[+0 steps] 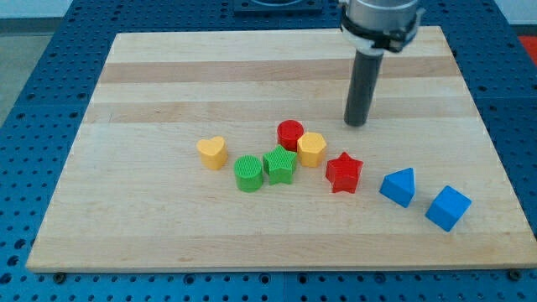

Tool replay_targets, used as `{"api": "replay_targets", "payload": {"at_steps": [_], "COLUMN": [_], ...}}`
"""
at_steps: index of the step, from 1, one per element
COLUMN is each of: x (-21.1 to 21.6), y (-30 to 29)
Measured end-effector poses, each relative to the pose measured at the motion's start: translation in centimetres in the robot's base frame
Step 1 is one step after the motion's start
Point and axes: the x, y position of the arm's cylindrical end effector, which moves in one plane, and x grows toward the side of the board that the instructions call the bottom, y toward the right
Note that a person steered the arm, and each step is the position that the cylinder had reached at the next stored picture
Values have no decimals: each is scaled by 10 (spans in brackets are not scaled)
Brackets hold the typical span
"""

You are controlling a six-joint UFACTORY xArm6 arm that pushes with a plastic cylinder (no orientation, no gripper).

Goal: Move the red circle to the top left of the green star

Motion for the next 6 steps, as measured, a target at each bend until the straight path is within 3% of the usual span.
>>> {"api": "replay_targets", "payload": {"at_steps": [1,3,6], "x": [16,-40,13], "y": [-1,-23,-89]}}
